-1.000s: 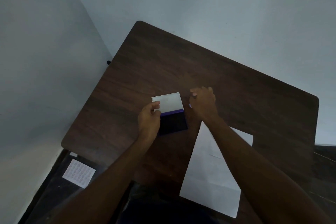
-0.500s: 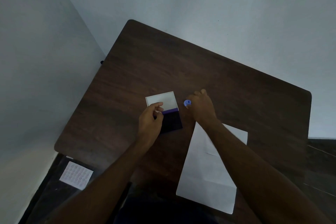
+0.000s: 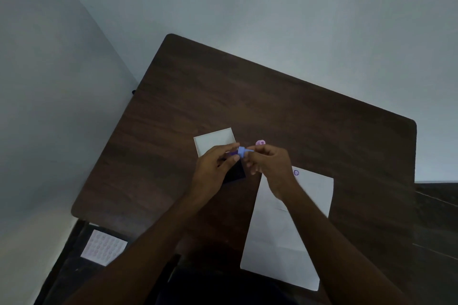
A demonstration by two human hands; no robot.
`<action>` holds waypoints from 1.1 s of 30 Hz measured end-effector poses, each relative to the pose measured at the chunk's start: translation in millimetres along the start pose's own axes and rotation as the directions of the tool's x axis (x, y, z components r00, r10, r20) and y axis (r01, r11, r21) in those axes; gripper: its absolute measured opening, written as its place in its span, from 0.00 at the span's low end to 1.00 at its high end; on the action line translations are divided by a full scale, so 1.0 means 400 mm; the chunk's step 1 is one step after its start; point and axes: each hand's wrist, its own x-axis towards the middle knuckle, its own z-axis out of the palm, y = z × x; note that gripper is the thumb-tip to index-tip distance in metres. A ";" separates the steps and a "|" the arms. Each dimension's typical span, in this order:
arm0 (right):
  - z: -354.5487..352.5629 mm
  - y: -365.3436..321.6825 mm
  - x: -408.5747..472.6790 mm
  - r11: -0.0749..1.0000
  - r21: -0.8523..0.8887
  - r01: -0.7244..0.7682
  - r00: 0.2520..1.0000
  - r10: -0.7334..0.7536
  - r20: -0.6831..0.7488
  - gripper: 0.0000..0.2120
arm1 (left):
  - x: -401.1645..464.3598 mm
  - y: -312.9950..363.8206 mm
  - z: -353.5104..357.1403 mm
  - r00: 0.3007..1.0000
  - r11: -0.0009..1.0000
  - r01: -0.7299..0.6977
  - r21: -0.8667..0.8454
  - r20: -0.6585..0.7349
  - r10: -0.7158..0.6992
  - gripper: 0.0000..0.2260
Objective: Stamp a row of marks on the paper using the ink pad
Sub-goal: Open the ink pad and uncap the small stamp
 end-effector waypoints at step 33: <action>-0.027 0.029 -0.040 0.971 0.162 0.176 0.977 -0.192 0.094 0.10 | -0.014 0.041 -0.007 0.990 0.990 -0.133 -0.037 -0.048 0.132 0.14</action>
